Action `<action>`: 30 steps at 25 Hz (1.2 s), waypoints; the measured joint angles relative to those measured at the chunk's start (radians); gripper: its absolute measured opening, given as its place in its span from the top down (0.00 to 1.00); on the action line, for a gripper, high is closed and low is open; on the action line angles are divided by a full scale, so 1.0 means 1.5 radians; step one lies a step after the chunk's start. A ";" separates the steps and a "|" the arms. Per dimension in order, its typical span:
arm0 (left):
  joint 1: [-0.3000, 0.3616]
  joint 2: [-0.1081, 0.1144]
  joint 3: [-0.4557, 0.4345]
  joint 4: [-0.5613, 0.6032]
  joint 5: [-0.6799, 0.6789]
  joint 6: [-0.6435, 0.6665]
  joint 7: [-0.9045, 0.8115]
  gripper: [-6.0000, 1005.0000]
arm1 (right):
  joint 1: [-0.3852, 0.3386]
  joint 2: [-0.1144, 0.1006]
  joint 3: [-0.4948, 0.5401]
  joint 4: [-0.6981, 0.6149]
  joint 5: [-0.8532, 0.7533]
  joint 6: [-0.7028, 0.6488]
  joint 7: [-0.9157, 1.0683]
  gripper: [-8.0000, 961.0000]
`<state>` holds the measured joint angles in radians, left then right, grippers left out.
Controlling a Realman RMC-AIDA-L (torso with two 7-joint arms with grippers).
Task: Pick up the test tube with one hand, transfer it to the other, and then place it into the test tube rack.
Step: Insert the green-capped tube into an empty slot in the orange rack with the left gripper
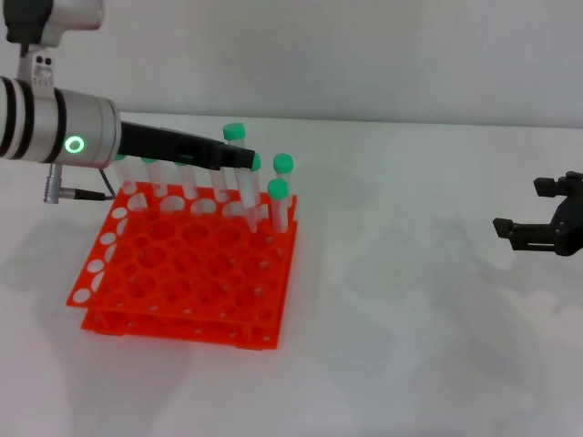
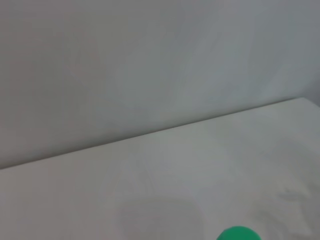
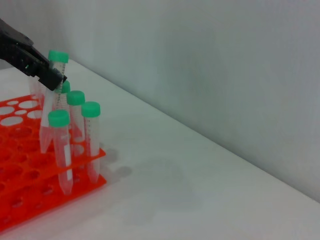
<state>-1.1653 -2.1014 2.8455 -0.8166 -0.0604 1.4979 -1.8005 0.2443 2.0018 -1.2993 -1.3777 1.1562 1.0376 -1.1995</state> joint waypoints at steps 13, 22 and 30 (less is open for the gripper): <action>-0.001 -0.001 0.000 -0.001 -0.001 0.014 0.027 0.79 | 0.001 0.000 0.010 -0.005 -0.010 0.002 0.003 0.12; 0.031 0.000 0.000 -0.054 -0.065 0.118 0.084 0.79 | 0.003 0.000 0.018 -0.006 -0.010 0.006 0.010 0.12; 0.099 0.000 0.000 -0.129 -0.136 0.231 0.171 0.79 | 0.010 0.000 0.018 -0.006 -0.010 0.001 0.017 0.12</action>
<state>-1.0171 -2.1007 2.8454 -1.0095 -0.2647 1.8450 -1.5440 0.2593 2.0019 -1.2724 -1.3861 1.1411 1.0398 -1.1747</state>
